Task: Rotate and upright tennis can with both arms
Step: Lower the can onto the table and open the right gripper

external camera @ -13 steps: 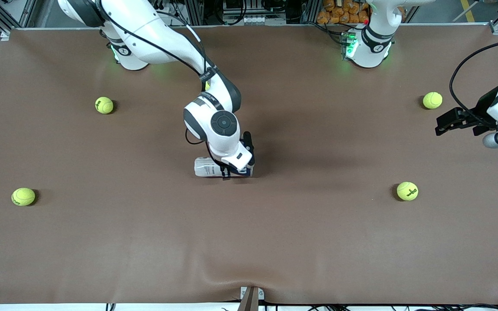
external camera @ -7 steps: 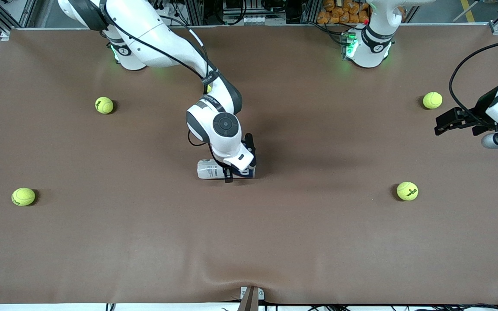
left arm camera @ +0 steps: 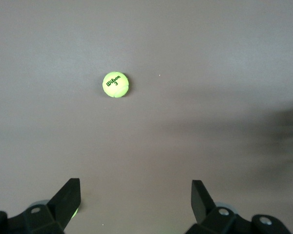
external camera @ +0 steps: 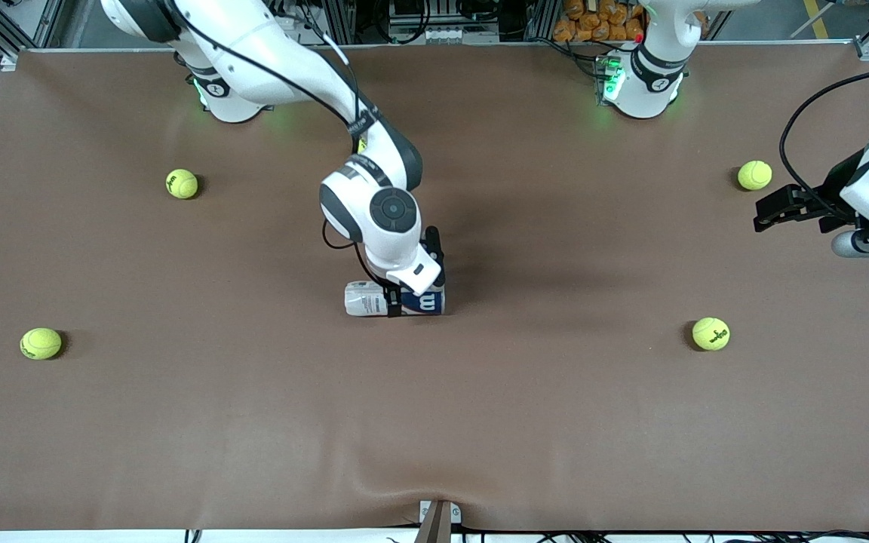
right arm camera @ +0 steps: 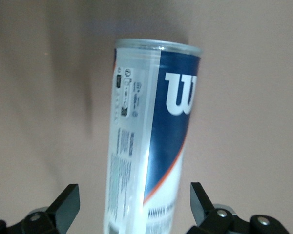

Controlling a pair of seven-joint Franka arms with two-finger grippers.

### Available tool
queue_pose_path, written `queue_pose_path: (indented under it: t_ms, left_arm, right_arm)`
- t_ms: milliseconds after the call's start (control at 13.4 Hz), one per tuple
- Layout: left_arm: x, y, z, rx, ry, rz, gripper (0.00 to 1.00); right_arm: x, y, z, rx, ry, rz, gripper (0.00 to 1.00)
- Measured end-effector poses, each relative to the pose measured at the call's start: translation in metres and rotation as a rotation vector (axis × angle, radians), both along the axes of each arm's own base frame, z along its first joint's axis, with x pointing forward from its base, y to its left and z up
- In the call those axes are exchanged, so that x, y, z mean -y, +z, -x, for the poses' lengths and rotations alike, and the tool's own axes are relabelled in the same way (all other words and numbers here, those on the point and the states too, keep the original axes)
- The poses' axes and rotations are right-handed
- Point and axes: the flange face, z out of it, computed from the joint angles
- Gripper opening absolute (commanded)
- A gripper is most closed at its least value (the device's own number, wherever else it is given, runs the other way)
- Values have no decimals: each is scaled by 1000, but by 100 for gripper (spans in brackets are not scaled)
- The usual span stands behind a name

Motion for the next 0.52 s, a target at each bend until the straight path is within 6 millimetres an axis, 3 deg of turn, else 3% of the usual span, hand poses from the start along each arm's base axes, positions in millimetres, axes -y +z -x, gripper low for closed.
queue_pose_path:
  t_ms: [297,372,520]
  left_arm:
    - [11,-24,-8,-51,-3,64,100]
    - [16,-30,-10,-65,0,101,100]
    - [23,-38,-13,-82,-3,133,100]
  right_arm:
    - [5,67,-1,43,-32,-23,100]
    - [15,77,-8,59,-74,-29,100]
    - [53,87,-37,81,-190,-37,100]
